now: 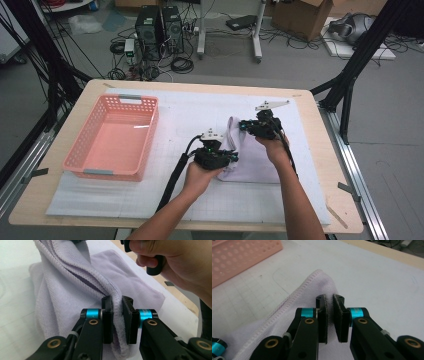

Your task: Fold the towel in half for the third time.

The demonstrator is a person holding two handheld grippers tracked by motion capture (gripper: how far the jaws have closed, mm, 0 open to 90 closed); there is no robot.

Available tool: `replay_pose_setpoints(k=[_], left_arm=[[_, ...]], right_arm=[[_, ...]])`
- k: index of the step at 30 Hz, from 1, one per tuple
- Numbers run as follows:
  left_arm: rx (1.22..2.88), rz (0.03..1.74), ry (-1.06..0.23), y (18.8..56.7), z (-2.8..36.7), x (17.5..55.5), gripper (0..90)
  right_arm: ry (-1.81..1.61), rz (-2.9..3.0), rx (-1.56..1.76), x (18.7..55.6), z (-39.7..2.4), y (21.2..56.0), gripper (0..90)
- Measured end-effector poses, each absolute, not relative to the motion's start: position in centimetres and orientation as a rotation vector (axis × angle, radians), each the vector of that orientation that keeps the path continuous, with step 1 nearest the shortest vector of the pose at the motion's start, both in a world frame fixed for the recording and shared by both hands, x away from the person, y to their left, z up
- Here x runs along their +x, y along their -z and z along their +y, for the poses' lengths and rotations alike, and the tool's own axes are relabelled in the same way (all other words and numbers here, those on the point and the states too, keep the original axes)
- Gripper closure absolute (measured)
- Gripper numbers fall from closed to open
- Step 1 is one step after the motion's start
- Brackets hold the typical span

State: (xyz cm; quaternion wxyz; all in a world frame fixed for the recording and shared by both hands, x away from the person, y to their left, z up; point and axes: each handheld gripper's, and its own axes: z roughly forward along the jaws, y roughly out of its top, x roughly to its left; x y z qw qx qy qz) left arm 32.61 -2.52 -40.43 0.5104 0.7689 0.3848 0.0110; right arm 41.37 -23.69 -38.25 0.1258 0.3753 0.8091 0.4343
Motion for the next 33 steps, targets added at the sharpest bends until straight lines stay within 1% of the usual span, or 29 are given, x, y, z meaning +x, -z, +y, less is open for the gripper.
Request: replay_pose_setpoints(k=[6, 10, 11, 13, 17, 19, 22, 28, 30, 31, 33], left_arm=[[1.864, 0.928, -0.014, 40.9, -4.8, 33.0, 79.8], [1.844, 0.9, -0.01, 41.1, -5.9, 33.0, 78.7], [1.833, 0.886, -0.013, 41.1, -6.0, 33.0, 77.3], [1.811, 0.865, -0.03, 40.9, -5.9, 32.9, 71.9], [1.805, 0.789, -0.082, 40.3, -5.3, 32.4, 57.0], [1.803, 0.745, -0.115, 39.9, -4.9, 32.1, 52.2], [1.784, 0.728, -0.134, 39.7, -4.1, 31.9, 47.9], [1.803, 0.731, -0.207, 40.1, -1.6, 31.7, 43.9], [1.789, 0.749, -0.208, 40.6, -0.6, 31.7, 43.1], [1.789, 0.749, -0.208, 40.6, -0.6, 31.7, 43.1], [1.796, 0.751, -0.232, 41.5, 0.7, 31.6, 42.7]], right_arm=[[-1.24, 2.317, 1.111, 41.1, -25.6, 39.2, 83.1], [-1.232, 2.296, 1.128, 41.0, -26.6, 39.9, 83.1], [-1.229, 2.291, 1.131, 40.9, -26.9, 40.0, 83.1], [-1.219, 2.272, 1.142, 40.8, -27.5, 40.1, 83.1], [-1.209, 2.253, 1.167, 40.7, -28.8, 40.4, 83.1], [-1.201, 2.245, 1.185, 40.7, -29.4, 40.6, 83.1], [-1.202, 2.221, 1.205, 40.5, -30.2, 40.7, 83.1], [-1.152, 2.15, 1.253, 40.4, -31.4, 40.4, 82.8], [-1.141, 2.148, 1.299, 40.4, -31.7, 40.7, 82.2], [-1.13, 2.149, 1.314, 40.4, -31.8, 40.8, 80.2], [-1.103, 2.129, 1.33, 40.3, -31.8, 40.6, 74.6]])
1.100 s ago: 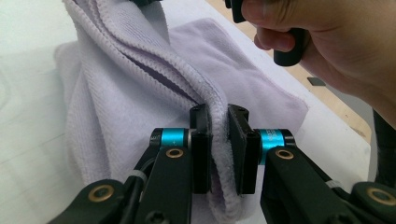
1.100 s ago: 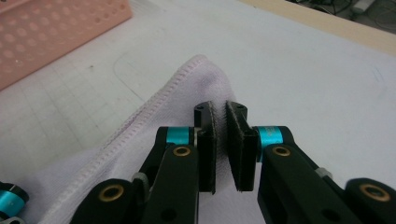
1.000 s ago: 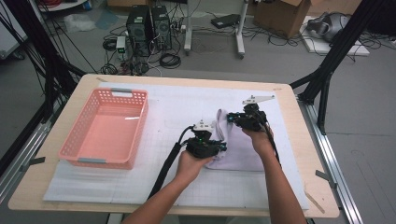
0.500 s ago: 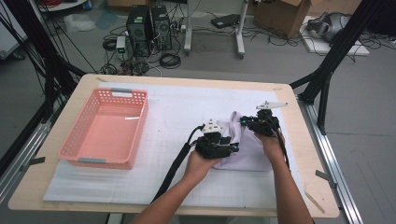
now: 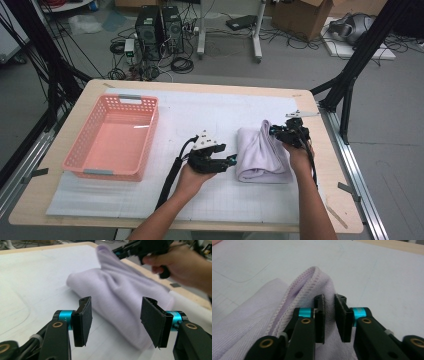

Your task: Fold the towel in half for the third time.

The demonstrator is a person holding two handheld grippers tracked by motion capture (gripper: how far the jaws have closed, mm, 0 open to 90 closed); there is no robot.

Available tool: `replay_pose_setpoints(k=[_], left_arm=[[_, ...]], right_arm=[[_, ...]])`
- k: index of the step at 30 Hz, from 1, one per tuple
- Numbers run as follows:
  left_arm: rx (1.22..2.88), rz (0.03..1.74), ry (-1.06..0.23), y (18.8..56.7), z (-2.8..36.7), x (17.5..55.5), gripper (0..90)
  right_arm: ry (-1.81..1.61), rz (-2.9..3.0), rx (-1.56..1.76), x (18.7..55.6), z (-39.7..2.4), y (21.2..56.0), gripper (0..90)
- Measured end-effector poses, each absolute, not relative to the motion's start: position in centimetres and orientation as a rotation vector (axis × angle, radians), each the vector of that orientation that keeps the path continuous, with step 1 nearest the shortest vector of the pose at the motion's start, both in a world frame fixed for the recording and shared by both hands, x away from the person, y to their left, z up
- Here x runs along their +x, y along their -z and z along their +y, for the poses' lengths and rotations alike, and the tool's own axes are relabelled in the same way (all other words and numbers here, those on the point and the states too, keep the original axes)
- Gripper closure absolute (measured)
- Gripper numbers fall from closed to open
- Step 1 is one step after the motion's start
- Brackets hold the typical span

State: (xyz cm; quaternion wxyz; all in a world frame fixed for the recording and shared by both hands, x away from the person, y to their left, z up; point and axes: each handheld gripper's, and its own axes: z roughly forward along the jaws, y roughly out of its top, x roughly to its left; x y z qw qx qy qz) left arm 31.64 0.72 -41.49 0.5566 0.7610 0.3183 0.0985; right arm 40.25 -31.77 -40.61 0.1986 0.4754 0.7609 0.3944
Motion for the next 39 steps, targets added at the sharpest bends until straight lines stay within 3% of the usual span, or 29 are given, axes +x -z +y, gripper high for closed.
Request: replay_pose_setpoints(k=[2, 4, 13, 19, 22, 25, 27, 33, 34, 36, 39], left_arm=[[1.806, 0.76, -0.251, 42.0, 1.5, 31.6, 42.3], [1.793, 0.772, -0.262, 42.4, 2.1, 31.5, 42.3], [1.801, 0.808, -0.291, 44.1, 4.6, 30.9, 41.7], [1.795, 0.818, -0.298, 44.4, 5.7, 30.6, 41.6], [1.806, 0.801, -0.305, 44.3, 6.1, 30.4, 41.6], [1.792, 0.803, -0.304, 44.3, 6.5, 30.0, 41.6], [1.789, 0.803, -0.306, 44.3, 6.9, 29.9, 41.7], [1.775, 0.829, -0.319, 44.5, 8.2, 29.6, 41.7], [1.777, 0.831, -0.315, 44.5, 8.4, 29.6, 41.7], [1.789, 0.833, -0.322, 44.7, 8.6, 29.5, 41.6], [1.781, 0.839, -0.323, 44.8, 8.9, 29.3, 41.6]], right_arm=[[-1.108, 2.085, 1.365, 39.8, -32.0, 40.1, 66.1], [-1.107, 2.06, 1.38, 39.1, -32.5, 39.5, 63.1], [-1.109, 2.041, 1.331, 32.9, -34.5, 39.2, 53.6], [-1.178, 2.129, 1.341, 29.5, -34.0, 41.0, 47.5], [-1.168, 2.172, 1.364, 29.2, -33.5, 42.6, 47.8], [-1.175, 2.214, 1.39, 29.3, -33.3, 43.8, 76.7], [-1.167, 2.197, 1.389, 28.9, -33.5, 43.0, 82.6], [-1.052, 2.101, 1.493, 27.0, -35.3, 41.8, 82.0], [-1.01, 2.097, 1.507, 26.8, -35.5, 41.9, 79.7], [-0.973, 2.088, 1.526, 26.6, -35.5, 41.9, 66.3], [-1.019, 2.014, 1.437, 26.2, -35.1, 40.4, 62.1]])
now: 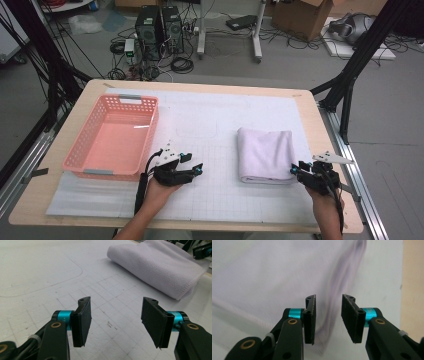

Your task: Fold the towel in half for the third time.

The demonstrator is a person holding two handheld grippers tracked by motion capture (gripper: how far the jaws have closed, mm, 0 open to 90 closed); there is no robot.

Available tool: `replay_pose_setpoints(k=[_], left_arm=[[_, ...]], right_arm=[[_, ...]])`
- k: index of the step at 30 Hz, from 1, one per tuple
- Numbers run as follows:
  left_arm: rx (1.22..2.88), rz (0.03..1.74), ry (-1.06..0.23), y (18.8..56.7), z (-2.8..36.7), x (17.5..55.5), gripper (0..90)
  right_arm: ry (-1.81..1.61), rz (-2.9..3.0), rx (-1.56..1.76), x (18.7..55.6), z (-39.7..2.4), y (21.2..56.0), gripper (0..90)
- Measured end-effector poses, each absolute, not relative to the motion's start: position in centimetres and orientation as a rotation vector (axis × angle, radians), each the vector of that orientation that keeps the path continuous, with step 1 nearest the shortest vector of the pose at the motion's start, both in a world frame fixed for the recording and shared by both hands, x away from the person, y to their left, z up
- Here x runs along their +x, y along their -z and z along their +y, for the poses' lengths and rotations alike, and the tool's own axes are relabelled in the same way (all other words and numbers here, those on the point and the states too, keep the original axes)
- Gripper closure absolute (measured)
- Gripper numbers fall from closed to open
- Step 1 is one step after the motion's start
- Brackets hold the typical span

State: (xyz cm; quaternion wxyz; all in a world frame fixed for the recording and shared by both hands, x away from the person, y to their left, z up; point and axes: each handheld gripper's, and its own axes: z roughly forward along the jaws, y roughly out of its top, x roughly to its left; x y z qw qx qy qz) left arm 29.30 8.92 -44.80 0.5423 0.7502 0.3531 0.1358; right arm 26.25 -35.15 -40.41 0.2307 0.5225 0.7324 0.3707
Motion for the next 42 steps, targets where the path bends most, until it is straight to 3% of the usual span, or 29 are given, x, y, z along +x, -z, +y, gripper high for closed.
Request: replay_pose_setpoints(k=[4, 10, 21, 28, 31, 35, 42], left_arm=[[1.786, 0.83, -0.326, 44.8, 8.9, 29.2, 41.6], [1.79, 0.824, -0.319, 44.8, 8.8, 29.1, 41.6], [1.781, 0.825, -0.316, 44.8, 8.9, 29.2, 41.5], [1.783, 0.823, -0.313, 44.8, 9.0, 29.2, 41.8], [1.782, 0.823, -0.309, 44.8, 9.0, 29.2, 41.7], [1.782, 0.823, -0.309, 44.8, 9.1, 29.3, 42.0], [1.777, 0.831, -0.308, 44.8, 9.1, 29.3, 42.2]], right_arm=[[-1.081, 2.021, 1.347, 27.2, -33.7, 39.5, 65.3], [-1.044, 2.115, 1.334, 30.9, -31.1, 41.0, 66.8], [-1.006, 2.182, 1.285, 36.7, -27.6, 39.6, 54.4], [-0.936, 2.3, 1.236, 40.3, -25.1, 40.6, 49.6], [-0.9, 2.359, 1.224, 41.0, -24.4, 41.4, 58.0], [-0.898, 2.417, 1.208, 41.0, -24.1, 41.8, 86.0], [-1.05, 2.431, 1.102, 40.6, -23.1, 41.0, 88.3]])
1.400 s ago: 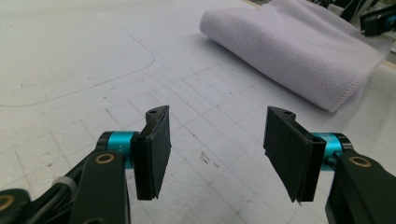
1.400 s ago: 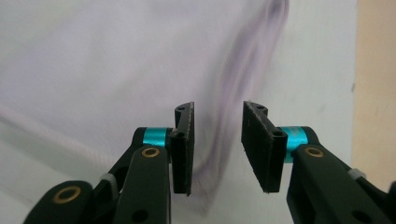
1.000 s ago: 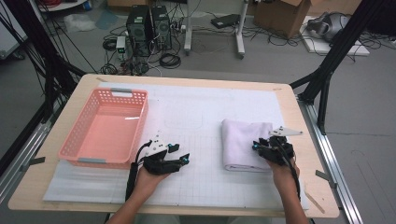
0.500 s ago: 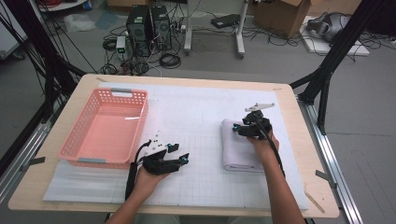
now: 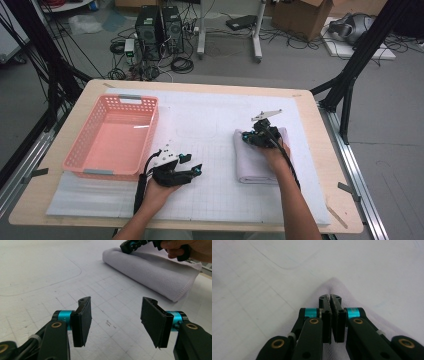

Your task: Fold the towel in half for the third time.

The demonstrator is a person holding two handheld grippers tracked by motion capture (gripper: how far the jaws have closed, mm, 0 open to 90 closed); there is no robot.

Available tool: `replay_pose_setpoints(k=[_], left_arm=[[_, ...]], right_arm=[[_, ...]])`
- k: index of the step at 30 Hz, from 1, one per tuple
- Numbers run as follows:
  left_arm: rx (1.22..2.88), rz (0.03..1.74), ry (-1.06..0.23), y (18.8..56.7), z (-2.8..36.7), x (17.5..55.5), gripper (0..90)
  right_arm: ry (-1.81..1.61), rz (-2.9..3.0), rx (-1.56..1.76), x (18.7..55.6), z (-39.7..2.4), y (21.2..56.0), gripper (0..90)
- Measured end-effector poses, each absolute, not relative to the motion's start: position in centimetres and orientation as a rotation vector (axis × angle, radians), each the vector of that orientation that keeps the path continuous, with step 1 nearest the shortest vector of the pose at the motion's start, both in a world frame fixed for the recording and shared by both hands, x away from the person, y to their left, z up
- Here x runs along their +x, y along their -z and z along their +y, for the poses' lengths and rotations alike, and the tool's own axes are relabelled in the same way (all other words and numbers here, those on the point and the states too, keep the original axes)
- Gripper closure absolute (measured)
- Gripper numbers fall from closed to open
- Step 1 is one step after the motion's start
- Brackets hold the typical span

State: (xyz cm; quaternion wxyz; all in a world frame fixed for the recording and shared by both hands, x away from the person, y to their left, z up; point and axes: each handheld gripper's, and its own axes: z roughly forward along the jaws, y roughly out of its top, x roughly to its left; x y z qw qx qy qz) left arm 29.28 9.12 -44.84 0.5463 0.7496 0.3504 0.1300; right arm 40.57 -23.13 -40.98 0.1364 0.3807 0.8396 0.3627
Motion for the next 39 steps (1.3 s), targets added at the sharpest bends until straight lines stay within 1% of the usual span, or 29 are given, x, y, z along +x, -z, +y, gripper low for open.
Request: replay_pose_setpoints(k=[4, 6, 7, 8, 10, 11, 14, 15, 16, 17, 18, 22, 25, 27, 29, 30, 33, 35, 36, 37, 39], left_arm=[[1.776, 0.837, -0.311, 44.9, 9.2, 29.3, 42.1], [1.778, 0.836, -0.311, 44.9, 9.2, 29.4, 42.1], [1.775, 0.836, -0.313, 44.9, 9.2, 29.4, 42.2], [1.772, 0.838, -0.313, 44.9, 9.2, 29.4, 42.1], [1.774, 0.837, -0.313, 44.9, 9.2, 29.4, 42.1], [1.769, 0.838, -0.313, 44.9, 9.1, 29.4, 42.1], [1.769, 0.836, -0.317, 44.8, 9.2, 29.4, 42.1], [1.769, 0.836, -0.317, 44.8, 9.2, 29.4, 42.1], [1.767, 0.838, -0.317, 44.8, 9.2, 29.4, 42.1], [1.764, 0.837, -0.317, 44.8, 9.1, 29.3, 42.1], [1.767, 0.833, -0.32, 44.8, 9.1, 29.3, 42.1], [1.76, 0.832, -0.324, 44.8, 8.9, 29.3, 41.9], [1.767, 0.828, -0.321, 44.8, 8.9, 29.3, 41.9], [1.767, 0.827, -0.32, 44.8, 8.9, 29.3, 41.9], [1.766, 0.827, -0.321, 44.8, 8.9, 29.3, 41.9], [1.767, 0.827, -0.321, 44.8, 9.0, 29.3, 41.8], [1.761, 0.828, -0.322, 44.8, 8.9, 29.3, 41.8], [1.759, 0.828, -0.321, 44.7, 8.9, 29.3, 41.9], [1.759, 0.828, -0.321, 44.7, 8.9, 29.3, 41.8], [1.759, 0.825, -0.321, 44.7, 8.8, 29.2, 41.8], [1.756, 0.823, -0.321, 44.7, 8.8, 29.2, 41.8]], right_arm=[[-1.131, 2.444, 1.047, 40.5, -21.8, 40.9, 88.1], [-1.134, 2.439, 1.051, 40.6, -21.6, 41.1, 86.6], [-1.139, 2.403, 1.094, 40.8, -21.5, 41.4, 68.6], [-1.117, 2.372, 1.121, 40.8, -21.7, 41.3, 60.1], [-1.119, 2.305, 1.147, 40.6, -22.7, 40.4, 57.7], [-1.125, 2.256, 1.159, 40.3, -23.5, 39.8, 57.6], [-1.088, 2.125, 1.203, 39.5, -26.4, 38.3, 66.1], [-1.088, 2.125, 1.203, 39.5, -26.4, 38.3, 66.1], [-1.065, 2.097, 1.219, 39.3, -27.3, 38.1, 69.2], [-0.986, 2.095, 1.248, 39.1, -28.8, 38.4, 71.1], [-0.966, 2.098, 1.269, 39.0, -29.3, 38.9, 72.3], [-0.862, 2.134, 1.334, 39.2, -30.4, 40.8, 74.9], [-0.727, 2.141, 1.377, 39.5, -31.2, 42.1, 74.9], [-0.786, 2.093, 1.427, 39.3, -32.3, 42.5, 74.8], [-0.81, 2.065, 1.445, 39.0, -32.9, 42.3, 76.0], [-0.85, 2.043, 1.448, 38.8, -33.2, 41.9, 75.2], [-0.965, 1.979, 1.435, 37.3, -34.0, 40.6, 72.9], [-1.004, 1.971, 1.424, 36.2, -34.5, 39.9, 69.7], [-1.004, 1.971, 1.424, 36.2, -34.5, 39.9, 69.7], [-1.012, 1.975, 1.408, 34.8, -34.7, 39.7, 68.8], [-1.013, 1.995, 1.408, 33.3, -34.8, 40.1, 68.6]])
